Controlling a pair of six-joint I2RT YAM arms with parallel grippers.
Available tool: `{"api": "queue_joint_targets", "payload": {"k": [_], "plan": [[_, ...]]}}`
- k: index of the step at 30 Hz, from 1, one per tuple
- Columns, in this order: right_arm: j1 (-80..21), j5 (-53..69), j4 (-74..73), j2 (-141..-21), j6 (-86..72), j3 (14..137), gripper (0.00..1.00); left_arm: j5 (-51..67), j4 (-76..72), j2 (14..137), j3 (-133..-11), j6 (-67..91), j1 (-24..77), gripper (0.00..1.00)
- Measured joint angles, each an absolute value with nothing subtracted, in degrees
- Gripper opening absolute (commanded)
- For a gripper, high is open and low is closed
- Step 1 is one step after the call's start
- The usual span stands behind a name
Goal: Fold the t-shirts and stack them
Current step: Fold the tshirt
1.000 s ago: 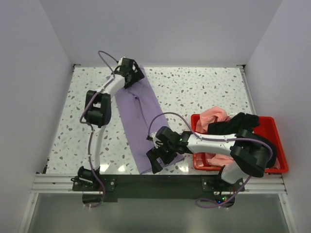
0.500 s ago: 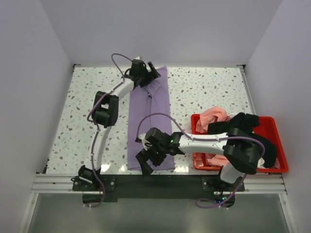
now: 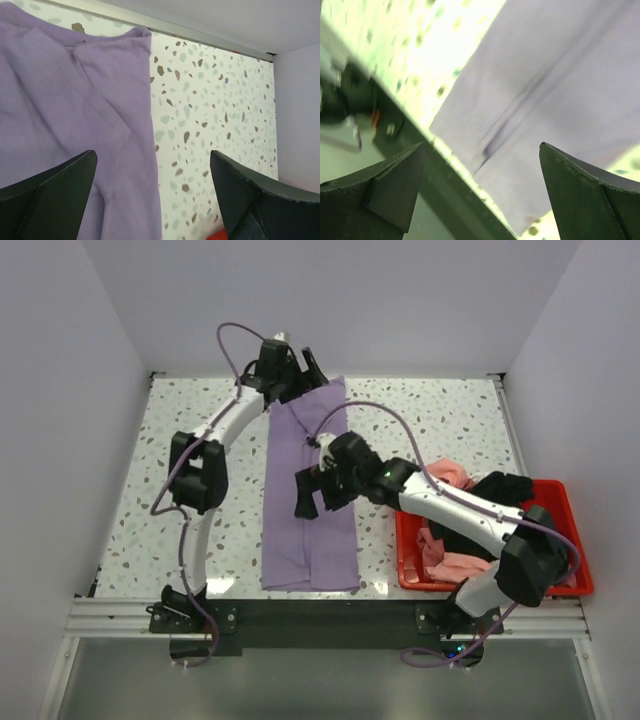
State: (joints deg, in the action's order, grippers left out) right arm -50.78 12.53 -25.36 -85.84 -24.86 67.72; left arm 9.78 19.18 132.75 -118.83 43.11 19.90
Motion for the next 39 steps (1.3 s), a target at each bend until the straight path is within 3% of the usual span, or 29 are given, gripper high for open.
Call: {"api": "queue_joint_targets", "payload": {"k": [5,10,15,18,26,39], "plan": [[-38.83,8.27,-27.42,-87.88,-25.50,73.95,0.99,3.14,16.93,104.09,-98.02,39.42,19.77,1.00],[-32.84,1.19,-30.30,-99.98,-25.45,88.09,0.99,-3.84,11.31,75.75,-70.08,40.05,19.11,1.00],[-30.92,-2.44,-31.79,-114.80,-25.28,102.83,0.97,-5.87,13.34,68.49,-50.28,43.62,19.05,1.00],[-30.22,-3.42,-32.05,-123.33,-25.08,111.37,0.90,-5.78,18.31,67.40,-41.63,45.39,19.05,1.00],[-29.17,-5.82,-28.99,-136.59,-23.16,123.83,0.65,-7.16,24.95,53.87,-35.73,46.13,19.05,1.00],[-27.31,-6.39,-23.66,-146.76,-21.78,130.98,0.63,-8.84,27.94,54.46,-35.70,45.91,19.05,1.00]]}}
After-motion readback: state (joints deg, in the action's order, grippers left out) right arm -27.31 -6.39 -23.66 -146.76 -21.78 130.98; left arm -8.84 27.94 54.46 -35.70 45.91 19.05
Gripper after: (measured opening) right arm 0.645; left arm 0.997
